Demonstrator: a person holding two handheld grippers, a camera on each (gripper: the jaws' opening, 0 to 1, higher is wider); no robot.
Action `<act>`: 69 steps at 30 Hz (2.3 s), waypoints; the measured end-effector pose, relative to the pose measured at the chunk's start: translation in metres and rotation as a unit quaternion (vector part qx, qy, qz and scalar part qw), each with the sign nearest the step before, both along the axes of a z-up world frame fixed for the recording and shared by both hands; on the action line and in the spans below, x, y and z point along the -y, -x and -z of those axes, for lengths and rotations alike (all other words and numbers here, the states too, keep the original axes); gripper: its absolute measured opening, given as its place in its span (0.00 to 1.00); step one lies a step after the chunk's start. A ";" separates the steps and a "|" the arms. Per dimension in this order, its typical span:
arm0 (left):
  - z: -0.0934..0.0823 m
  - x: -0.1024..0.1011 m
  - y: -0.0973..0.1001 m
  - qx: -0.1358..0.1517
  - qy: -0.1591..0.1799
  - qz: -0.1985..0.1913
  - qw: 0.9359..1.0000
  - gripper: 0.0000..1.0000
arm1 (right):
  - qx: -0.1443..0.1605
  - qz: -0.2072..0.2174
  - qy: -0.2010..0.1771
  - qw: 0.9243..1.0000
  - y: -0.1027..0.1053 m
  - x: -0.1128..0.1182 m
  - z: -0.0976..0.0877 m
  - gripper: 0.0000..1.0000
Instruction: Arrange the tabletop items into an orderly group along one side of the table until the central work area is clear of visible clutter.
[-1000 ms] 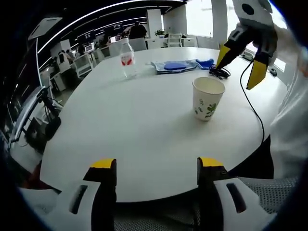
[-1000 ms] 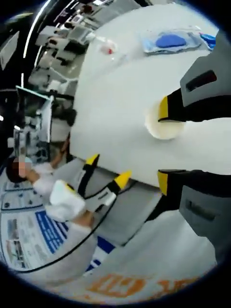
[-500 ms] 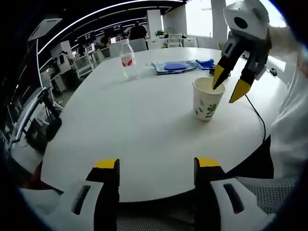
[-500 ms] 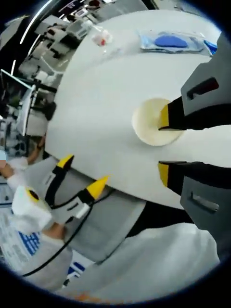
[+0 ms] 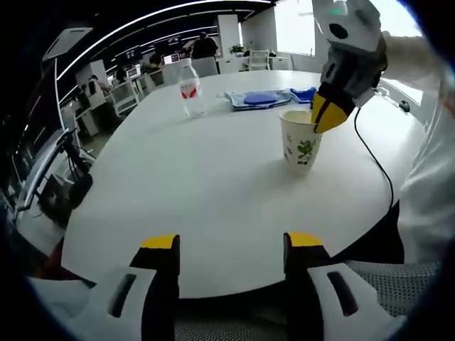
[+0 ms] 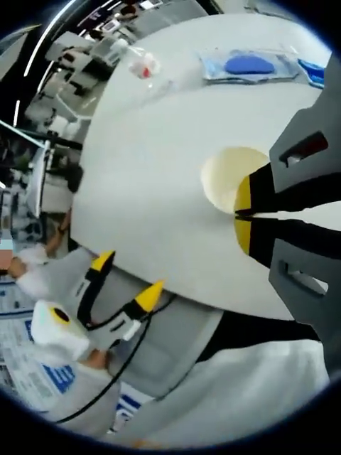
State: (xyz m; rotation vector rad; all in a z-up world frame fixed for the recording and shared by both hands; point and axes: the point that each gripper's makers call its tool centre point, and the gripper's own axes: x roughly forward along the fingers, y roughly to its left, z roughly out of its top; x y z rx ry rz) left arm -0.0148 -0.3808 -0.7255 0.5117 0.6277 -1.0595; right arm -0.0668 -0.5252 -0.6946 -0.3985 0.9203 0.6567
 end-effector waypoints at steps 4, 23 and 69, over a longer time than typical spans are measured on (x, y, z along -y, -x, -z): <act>0.000 0.000 0.000 0.001 0.000 0.001 1.000 0.58 | 0.012 0.014 -0.004 1.000 -0.014 0.012 -0.011 0.00; -0.005 0.002 -0.001 -0.003 0.017 -0.005 1.000 0.60 | 0.055 0.023 0.028 0.998 -0.099 0.080 -0.044 0.00; 0.001 -0.004 -0.003 -0.005 0.001 -0.014 1.000 0.52 | 0.051 0.065 0.047 0.996 -0.219 0.152 -0.003 0.00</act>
